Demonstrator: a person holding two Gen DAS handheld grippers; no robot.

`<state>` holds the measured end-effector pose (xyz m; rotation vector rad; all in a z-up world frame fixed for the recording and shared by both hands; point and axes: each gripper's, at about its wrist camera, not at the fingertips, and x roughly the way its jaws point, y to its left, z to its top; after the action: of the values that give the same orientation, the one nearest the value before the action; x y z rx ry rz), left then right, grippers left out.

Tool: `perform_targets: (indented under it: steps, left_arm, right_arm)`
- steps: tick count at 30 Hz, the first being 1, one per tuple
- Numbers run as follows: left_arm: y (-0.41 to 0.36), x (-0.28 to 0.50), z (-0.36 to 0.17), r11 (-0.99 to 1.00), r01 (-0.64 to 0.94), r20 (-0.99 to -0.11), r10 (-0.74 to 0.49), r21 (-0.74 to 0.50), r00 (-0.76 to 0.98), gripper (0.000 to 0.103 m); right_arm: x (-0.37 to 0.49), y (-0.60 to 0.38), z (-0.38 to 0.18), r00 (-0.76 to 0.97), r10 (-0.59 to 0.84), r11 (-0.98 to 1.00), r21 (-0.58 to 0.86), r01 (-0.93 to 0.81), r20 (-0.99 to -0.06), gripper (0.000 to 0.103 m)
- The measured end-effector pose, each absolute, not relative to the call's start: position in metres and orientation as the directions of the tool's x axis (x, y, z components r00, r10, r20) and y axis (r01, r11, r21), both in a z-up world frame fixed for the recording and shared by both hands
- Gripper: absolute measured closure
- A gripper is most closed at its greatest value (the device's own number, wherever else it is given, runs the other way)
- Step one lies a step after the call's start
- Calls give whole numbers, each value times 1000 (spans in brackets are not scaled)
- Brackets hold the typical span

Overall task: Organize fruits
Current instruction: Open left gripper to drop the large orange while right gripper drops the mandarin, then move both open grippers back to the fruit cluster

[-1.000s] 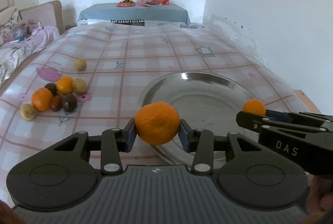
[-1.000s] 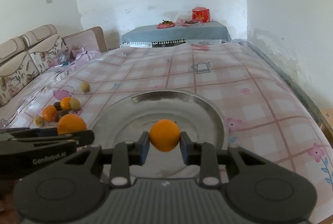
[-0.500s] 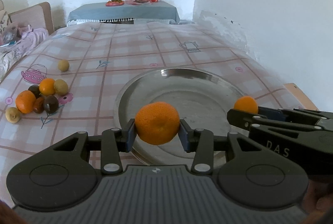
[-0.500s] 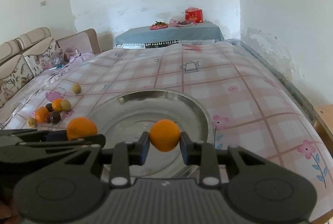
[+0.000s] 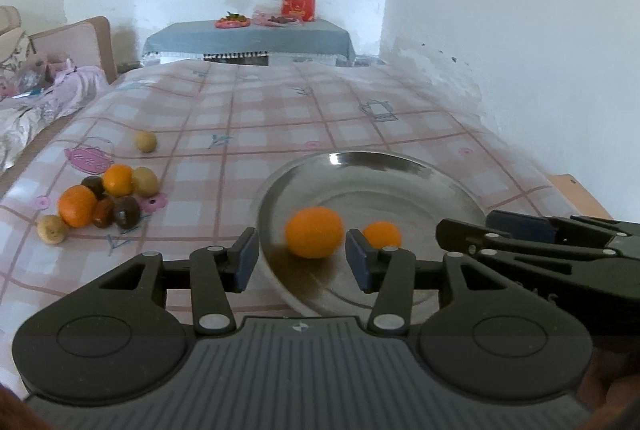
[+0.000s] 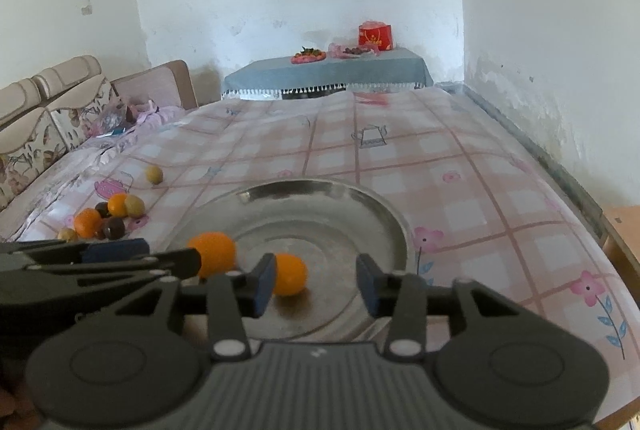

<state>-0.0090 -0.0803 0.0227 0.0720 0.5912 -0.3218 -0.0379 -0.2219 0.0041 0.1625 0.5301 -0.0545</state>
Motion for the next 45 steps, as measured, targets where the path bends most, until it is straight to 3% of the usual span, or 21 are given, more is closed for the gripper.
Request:
perform_targets:
  steps: [6,45]
  left_arm:
    - [-59,-14,27,961,274,-547,-241,-22,802,38]
    - [39,11,19,999,10,-546,-31,-41,837,28]
  right_arm:
    - [-36,-209,8,868,14,988,139,64,-497,51]
    - [7,-103,9,825,209,978,99,-185,-525,45]
